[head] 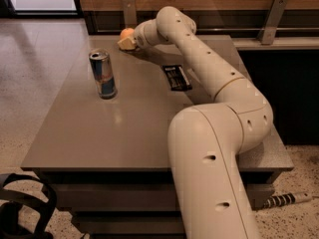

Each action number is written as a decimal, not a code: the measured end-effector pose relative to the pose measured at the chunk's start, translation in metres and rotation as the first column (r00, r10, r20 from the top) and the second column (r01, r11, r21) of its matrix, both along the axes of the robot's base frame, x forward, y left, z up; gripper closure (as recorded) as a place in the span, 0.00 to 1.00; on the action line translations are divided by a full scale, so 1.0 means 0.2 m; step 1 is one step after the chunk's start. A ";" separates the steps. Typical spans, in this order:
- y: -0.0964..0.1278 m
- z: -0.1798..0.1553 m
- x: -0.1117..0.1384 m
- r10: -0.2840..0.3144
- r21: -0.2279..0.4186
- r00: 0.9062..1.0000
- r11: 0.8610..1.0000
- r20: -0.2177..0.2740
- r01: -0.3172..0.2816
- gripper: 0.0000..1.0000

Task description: Pick orange

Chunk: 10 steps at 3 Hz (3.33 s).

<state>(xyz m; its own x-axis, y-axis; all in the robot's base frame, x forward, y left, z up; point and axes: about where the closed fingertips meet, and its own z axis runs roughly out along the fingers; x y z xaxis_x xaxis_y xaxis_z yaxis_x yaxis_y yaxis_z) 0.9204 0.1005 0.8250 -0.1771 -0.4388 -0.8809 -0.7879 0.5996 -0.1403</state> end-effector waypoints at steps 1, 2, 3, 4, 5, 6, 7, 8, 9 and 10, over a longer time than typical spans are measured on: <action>0.00 0.00 0.00 0.000 0.000 1.000 1.000 0.000 0.000 1.00; 0.00 0.00 0.00 0.000 0.000 1.000 1.000 0.000 0.000 1.00; 0.02 -0.02 0.00 0.004 -0.001 1.000 1.000 -0.015 -0.004 1.00; 0.02 -0.01 0.00 0.004 0.000 1.000 1.000 -0.015 -0.004 1.00; 0.02 0.00 0.00 0.004 0.000 1.000 1.000 -0.015 -0.004 1.00; 0.00 0.07 -0.04 -0.016 -0.022 1.000 1.000 -0.009 0.015 1.00; -0.02 0.18 -0.12 -0.052 -0.061 0.999 0.997 0.015 0.053 1.00; -0.03 0.27 -0.22 -0.074 -0.090 0.996 0.993 0.041 0.078 1.00; -0.09 0.34 -0.32 -0.076 -0.089 0.995 0.993 0.066 0.082 1.00; -0.17 0.43 -0.41 -0.086 -0.089 0.991 0.991 0.100 0.095 1.00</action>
Offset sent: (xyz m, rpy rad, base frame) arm -0.1166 -0.0105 0.1778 -0.3607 -0.0608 -0.0677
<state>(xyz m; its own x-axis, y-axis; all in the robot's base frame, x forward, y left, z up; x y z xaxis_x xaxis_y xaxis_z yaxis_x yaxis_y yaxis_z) 0.8384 0.0658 0.9103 -0.1368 -0.5064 -0.8514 -0.7116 0.6481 -0.2711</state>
